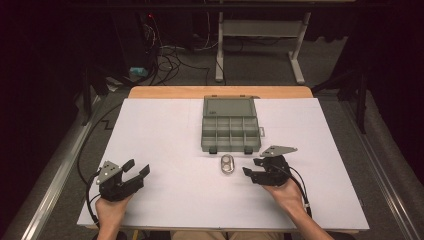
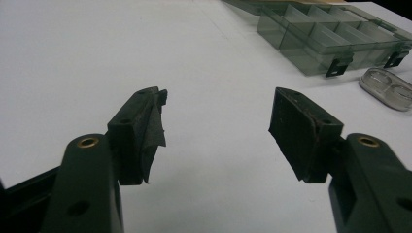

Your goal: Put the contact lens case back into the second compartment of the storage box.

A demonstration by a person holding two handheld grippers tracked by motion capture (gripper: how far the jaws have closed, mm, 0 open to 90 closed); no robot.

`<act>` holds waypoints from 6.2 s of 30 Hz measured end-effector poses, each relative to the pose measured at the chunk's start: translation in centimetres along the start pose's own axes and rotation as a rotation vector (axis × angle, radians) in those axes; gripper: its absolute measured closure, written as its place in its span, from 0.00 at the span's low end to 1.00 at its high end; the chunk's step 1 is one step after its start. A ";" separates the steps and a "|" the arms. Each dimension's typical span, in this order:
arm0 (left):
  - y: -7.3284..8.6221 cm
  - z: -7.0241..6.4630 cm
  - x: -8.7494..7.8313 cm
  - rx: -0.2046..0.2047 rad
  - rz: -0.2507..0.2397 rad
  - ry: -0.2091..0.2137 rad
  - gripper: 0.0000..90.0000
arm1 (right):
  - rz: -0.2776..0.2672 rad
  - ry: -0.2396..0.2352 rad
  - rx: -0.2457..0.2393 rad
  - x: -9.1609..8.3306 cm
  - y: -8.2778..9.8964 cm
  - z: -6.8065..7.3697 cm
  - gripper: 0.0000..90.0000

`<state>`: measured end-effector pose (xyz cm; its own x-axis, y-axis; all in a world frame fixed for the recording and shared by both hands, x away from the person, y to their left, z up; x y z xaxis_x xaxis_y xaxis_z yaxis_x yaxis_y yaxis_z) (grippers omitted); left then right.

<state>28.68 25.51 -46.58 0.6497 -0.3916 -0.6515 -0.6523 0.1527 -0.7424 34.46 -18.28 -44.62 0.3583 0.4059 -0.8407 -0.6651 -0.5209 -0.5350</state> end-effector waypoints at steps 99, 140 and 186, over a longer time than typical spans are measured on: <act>-0.1 0.0 0.2 -0.006 0.010 0.014 0.41 | 0.175 -0.018 -0.122 0.7 -7.1 1.8 0.55; 0.0 0.1 0.0 -0.015 0.006 0.014 0.42 | 0.115 0.020 -0.059 0.2 -10.9 -2.2 0.55; -0.1 0.1 0.2 -0.015 0.033 0.032 0.43 | 0.132 0.089 -0.002 4.4 -15.1 -4.5 0.55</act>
<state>28.88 25.54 -46.67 0.6151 -0.4151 -0.6703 -0.6792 0.1527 -0.7179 49.03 -12.03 -40.58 0.3248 0.2657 -0.9077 -0.7089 -0.5669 -0.4196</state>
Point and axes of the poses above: each handheld gripper's, and its own axes: x roughly forward along the jaws, y roughly out of its underside, z roughly to its left, the point moved 1 cm from there along x, roughly forward along the jaws, and after that the axes turned 14 degrees about z, right-handed, at the moved point
